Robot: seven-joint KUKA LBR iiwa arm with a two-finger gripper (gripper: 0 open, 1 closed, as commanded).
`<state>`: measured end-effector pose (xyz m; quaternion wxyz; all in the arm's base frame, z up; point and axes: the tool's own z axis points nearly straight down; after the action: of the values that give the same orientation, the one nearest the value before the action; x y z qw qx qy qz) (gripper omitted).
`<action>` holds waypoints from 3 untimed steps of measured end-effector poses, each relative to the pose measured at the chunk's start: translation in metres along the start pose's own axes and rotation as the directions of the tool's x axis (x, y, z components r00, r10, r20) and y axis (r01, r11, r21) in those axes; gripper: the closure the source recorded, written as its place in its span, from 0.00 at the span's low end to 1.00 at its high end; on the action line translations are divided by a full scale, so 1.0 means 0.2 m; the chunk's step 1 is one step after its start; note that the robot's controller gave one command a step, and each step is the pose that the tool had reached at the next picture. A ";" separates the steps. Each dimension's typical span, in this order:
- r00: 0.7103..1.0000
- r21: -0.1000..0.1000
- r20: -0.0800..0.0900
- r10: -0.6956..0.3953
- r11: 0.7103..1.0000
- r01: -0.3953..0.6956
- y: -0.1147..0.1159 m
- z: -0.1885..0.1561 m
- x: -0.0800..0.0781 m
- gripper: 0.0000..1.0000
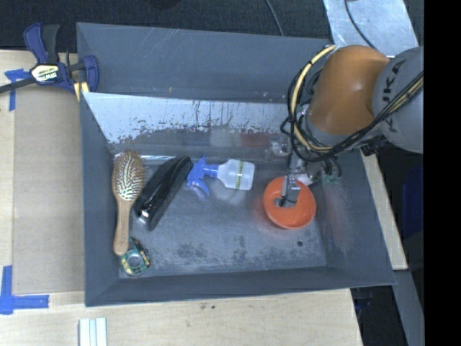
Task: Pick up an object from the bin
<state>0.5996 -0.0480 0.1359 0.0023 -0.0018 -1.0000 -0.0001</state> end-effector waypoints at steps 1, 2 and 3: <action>1.000 0.001 0.008 -0.002 1.000 0.002 0.00 -0.03 -0.01 0.00; 1.000 0.001 0.011 -0.026 1.000 0.026 -0.10 0.31 0.28 0.00; 1.000 0.001 0.025 0.017 1.000 -0.017 -0.10 0.12 0.37 0.00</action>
Offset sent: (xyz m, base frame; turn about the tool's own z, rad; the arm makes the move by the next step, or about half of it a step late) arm -0.0579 -0.0192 -0.0659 -0.0284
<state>0.5256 -0.0677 0.1125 -0.0100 -0.0105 -0.9999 0.0003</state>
